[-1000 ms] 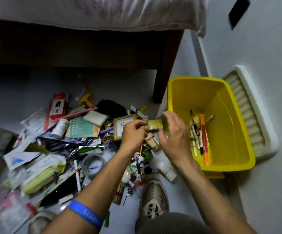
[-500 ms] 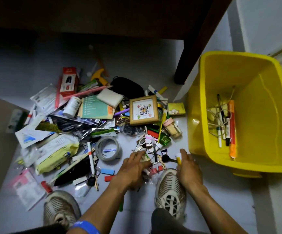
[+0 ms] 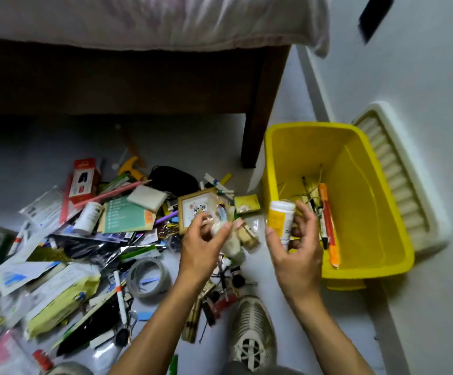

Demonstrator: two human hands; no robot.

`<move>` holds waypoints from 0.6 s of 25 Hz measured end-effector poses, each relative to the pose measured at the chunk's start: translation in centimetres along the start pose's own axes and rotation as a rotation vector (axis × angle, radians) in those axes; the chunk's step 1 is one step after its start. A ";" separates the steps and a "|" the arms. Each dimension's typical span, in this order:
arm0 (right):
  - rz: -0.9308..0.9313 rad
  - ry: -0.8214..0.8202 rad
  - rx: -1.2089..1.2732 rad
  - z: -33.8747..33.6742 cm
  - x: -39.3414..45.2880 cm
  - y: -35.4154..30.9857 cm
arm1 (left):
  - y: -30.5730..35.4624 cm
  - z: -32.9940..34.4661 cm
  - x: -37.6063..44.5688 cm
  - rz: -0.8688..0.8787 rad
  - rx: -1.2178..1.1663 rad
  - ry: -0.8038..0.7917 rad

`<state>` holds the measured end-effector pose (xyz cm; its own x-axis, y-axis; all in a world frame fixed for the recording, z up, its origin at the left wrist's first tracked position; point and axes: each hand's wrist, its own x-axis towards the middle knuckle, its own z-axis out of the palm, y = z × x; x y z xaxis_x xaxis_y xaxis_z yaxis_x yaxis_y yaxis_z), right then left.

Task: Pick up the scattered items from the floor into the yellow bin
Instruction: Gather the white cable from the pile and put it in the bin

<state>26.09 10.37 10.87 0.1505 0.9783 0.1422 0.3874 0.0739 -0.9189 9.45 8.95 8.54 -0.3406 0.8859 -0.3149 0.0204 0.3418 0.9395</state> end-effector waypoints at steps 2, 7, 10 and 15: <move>0.020 0.162 -0.078 -2.8 2.7 -0.3 | 4.1 2.9 0.4 0.002 -0.119 -0.062; 0.044 0.093 -0.262 -5.1 4.1 0.2 | 9.6 9.0 2.5 -0.103 -0.002 -0.308; -0.113 0.088 -0.251 -3.2 2.1 -0.1 | 7.4 6.1 3.1 -0.111 -0.009 -0.159; -0.138 -0.277 -0.277 3.5 -2.1 1.6 | -2.7 -1.2 1.7 -0.250 0.162 -0.030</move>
<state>23.17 9.12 7.77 -0.1563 0.9806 0.1182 0.6224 0.1907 -0.7591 7.69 9.14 5.69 -0.3262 0.7760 -0.5398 0.0901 0.5940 0.7994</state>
